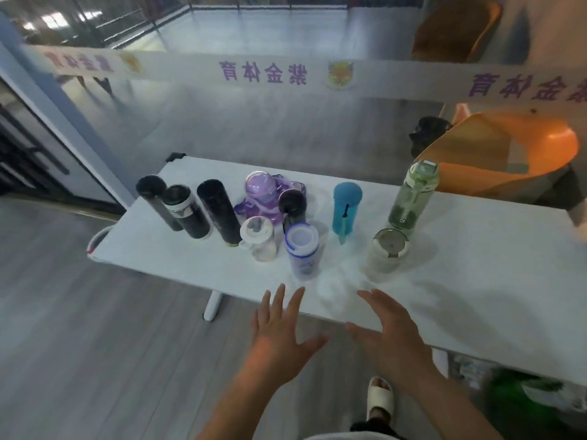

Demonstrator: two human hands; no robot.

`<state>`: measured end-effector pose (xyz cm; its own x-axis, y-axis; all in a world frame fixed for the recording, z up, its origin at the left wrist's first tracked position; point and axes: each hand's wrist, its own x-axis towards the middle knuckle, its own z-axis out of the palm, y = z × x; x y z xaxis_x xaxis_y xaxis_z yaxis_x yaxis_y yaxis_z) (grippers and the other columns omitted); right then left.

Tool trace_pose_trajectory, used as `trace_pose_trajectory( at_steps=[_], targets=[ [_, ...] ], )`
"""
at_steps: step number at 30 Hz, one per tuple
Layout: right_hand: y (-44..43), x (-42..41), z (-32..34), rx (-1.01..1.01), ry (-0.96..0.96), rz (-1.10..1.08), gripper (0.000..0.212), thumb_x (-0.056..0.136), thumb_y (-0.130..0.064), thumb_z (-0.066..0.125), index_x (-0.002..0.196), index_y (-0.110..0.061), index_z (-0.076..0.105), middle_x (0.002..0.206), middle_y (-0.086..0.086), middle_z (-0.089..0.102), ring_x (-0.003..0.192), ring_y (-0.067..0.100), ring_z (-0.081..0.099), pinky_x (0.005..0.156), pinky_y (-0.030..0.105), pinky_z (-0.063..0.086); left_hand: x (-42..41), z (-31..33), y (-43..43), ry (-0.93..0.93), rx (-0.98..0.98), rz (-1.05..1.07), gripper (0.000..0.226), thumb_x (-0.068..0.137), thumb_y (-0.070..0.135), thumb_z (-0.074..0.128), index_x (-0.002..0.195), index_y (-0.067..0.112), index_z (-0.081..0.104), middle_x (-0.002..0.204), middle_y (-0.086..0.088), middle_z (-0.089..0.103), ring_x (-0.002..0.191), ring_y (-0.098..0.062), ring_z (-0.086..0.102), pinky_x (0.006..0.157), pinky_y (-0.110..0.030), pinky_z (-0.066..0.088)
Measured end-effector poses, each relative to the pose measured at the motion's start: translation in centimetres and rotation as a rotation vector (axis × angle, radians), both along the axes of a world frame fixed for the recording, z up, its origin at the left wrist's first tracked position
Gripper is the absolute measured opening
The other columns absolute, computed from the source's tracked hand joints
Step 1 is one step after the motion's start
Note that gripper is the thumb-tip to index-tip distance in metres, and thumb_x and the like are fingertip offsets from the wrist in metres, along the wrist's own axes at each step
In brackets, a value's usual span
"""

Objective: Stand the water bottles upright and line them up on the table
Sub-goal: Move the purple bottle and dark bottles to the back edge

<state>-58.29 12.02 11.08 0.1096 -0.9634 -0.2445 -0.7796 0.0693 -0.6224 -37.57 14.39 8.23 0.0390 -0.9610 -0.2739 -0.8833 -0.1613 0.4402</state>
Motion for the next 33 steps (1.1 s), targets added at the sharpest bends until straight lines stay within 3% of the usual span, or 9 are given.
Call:
trace_pose_trajectory(
  at_steps=[7,11,16,21,25,31,33],
  targets=[
    [2.3,8.3,1.9,-0.063,-0.021,0.104,0.061,0.083,-0.046,0.067,0.139,-0.036,0.044,0.151,-0.007,0.036,0.141,0.012,0.027,0.116,0.039,0.024,8.7,-0.7,5.0,0.090,-0.016,0.222,0.092,0.080,0.076,0.049,0.153,0.043,0.004,0.165,0.004,-0.003,0.151,-0.019,-0.008,0.122,-0.041,0.002],
    [0.7,12.1,4.1,-0.182,-0.027,0.157,0.058,0.082,-0.042,0.070,0.135,-0.027,0.052,0.142,-0.003,0.049,0.132,0.014,0.041,0.111,0.034,0.033,13.6,0.2,4.6,0.105,-0.005,0.301,0.088,0.083,0.071,0.052,0.153,0.043,0.006,0.165,0.003,-0.001,0.151,-0.022,-0.005,0.122,-0.044,0.003],
    [-5.5,16.7,5.8,-0.266,-0.027,0.201,0.059,0.080,-0.047,0.069,0.133,-0.026,0.052,0.138,-0.002,0.052,0.126,0.018,0.047,0.107,0.040,0.041,18.9,2.3,0.4,0.081,-0.041,0.320,0.087,0.083,0.074,0.048,0.152,0.045,0.004,0.165,0.004,-0.002,0.151,-0.026,-0.006,0.122,-0.049,0.003],
    [-15.5,21.7,6.4,-0.334,-0.012,0.156,0.059,0.082,-0.048,0.068,0.134,-0.027,0.050,0.134,-0.002,0.055,0.116,0.018,0.053,0.098,0.032,0.045,23.4,6.0,-7.2,-0.001,-0.100,0.273,0.085,0.083,0.076,0.045,0.151,0.046,0.005,0.165,0.007,-0.006,0.151,-0.024,-0.010,0.121,-0.049,-0.002],
    [-23.5,24.7,5.8,-0.259,0.121,0.103,0.068,0.079,-0.059,0.065,0.136,-0.028,0.045,0.136,0.001,0.053,0.115,0.026,0.053,0.097,0.043,0.048,27.1,8.9,-13.4,-0.044,-0.132,0.220,0.084,0.082,0.075,0.049,0.151,0.048,0.008,0.165,0.010,-0.004,0.152,-0.022,-0.006,0.121,-0.048,-0.001],
    [-31.8,27.9,3.4,-0.109,0.259,0.078,0.055,0.078,-0.046,0.066,0.127,-0.026,0.052,0.125,0.010,0.056,0.106,0.034,0.056,0.077,0.031,0.041,32.5,10.8,-21.6,-0.064,-0.110,0.173,0.080,0.085,0.072,0.049,0.151,0.046,0.012,0.165,0.008,0.002,0.152,-0.024,-0.001,0.121,-0.051,0.004],
    [-33.4,28.6,2.3,-0.042,0.313,0.099,0.055,0.074,-0.046,0.064,0.124,-0.027,0.052,0.124,0.010,0.055,0.107,0.036,0.055,0.081,0.034,0.043,33.9,10.8,-23.9,-0.097,-0.112,0.162,0.078,0.086,0.070,0.048,0.151,0.045,0.014,0.165,0.006,0.004,0.152,-0.026,0.000,0.121,-0.051,0.005]
  ],
)
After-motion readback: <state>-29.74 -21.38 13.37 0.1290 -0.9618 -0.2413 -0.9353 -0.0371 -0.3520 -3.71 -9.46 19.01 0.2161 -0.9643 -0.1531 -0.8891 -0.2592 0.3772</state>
